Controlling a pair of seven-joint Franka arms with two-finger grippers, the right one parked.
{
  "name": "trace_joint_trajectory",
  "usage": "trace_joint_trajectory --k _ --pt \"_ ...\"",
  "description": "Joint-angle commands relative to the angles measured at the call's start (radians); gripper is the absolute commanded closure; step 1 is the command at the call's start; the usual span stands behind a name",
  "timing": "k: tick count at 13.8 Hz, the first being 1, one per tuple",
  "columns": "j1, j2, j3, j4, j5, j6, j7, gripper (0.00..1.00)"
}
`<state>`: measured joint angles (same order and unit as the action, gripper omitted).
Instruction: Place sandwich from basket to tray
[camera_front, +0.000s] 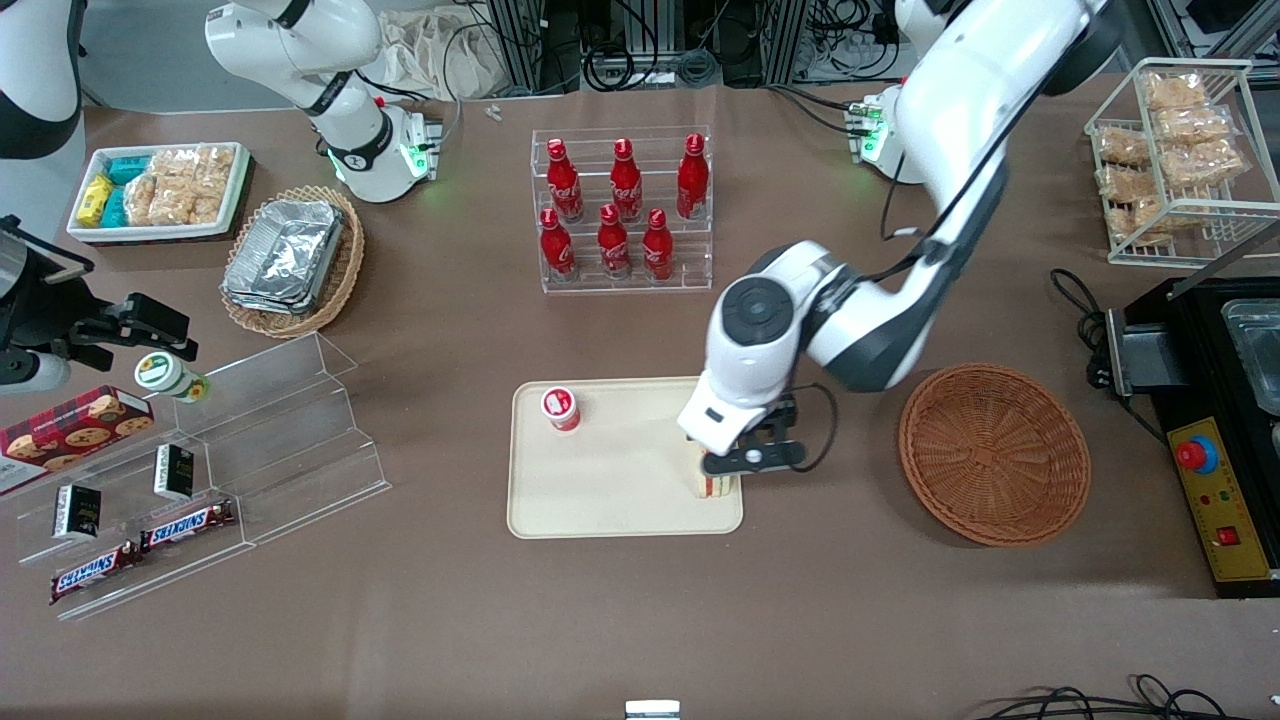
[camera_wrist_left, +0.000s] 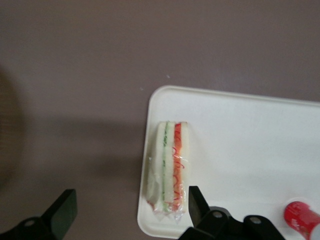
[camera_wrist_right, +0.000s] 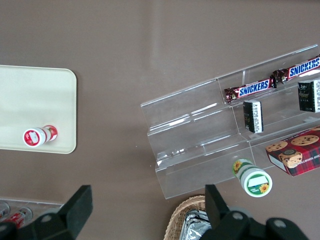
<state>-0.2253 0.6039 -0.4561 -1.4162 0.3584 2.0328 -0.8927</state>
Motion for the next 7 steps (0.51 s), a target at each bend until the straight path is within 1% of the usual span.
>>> trace_joint_trajectory --k 1,4,5,7 --pt "0.05 -0.105 -0.001 -0.026 -0.106 -0.105 0.108 0.0" --pt "0.161 -0.232 0.002 -0.026 -0.261 -0.279 0.334 0.0" --pt "0.184 -0.274 0.017 -0.024 -0.295 -0.34 0.39 0.0" --pt "0.172 -0.343 0.143 -0.026 -0.311 -0.429 0.48 0.0"
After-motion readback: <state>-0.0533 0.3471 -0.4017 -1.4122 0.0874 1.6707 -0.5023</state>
